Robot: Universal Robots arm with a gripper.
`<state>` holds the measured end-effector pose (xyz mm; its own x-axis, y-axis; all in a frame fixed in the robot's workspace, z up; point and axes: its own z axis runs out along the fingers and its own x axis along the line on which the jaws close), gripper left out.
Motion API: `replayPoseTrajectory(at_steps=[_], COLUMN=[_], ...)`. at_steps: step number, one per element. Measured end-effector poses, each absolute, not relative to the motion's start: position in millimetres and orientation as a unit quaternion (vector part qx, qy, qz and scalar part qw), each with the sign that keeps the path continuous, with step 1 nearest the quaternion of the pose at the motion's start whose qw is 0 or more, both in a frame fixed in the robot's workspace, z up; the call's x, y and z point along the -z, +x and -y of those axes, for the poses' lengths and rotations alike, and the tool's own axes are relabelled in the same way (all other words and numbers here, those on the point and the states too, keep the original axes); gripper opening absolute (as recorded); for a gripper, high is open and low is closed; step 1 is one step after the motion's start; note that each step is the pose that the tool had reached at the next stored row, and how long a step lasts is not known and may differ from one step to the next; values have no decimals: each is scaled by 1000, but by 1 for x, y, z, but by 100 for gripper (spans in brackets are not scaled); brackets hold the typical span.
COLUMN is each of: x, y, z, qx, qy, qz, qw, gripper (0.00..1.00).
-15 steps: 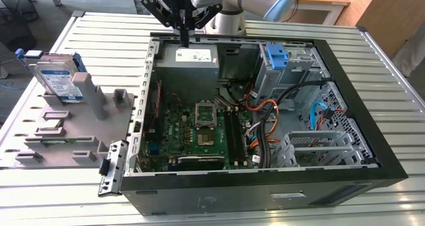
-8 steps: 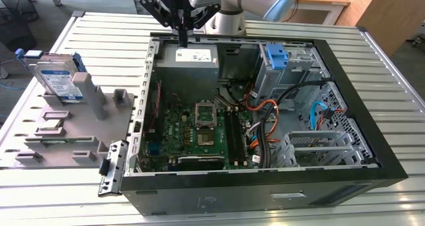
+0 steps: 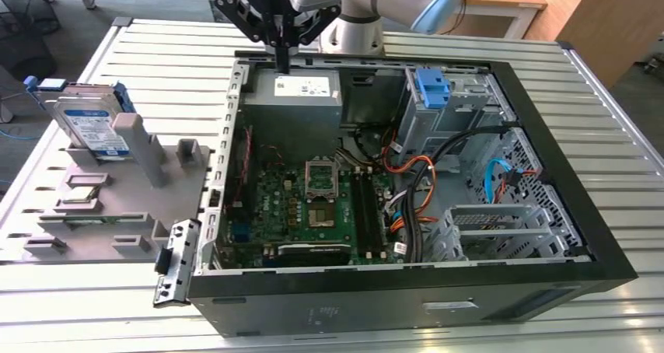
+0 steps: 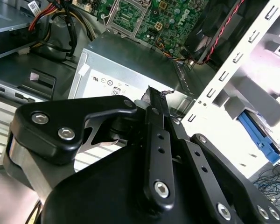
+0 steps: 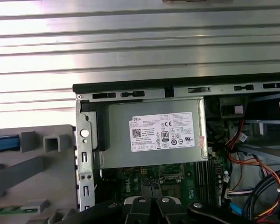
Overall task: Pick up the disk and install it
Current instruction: 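Reach for the disk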
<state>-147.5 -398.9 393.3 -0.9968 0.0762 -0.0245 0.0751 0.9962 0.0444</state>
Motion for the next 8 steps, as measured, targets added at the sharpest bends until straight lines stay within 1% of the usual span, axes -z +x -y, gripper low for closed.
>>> replayPoseTrajectory(at_steps=[8], x=[-393], y=[-151], z=[399], qx=[-22], qy=[38], qz=[-999], qw=[13], gripper=[11])
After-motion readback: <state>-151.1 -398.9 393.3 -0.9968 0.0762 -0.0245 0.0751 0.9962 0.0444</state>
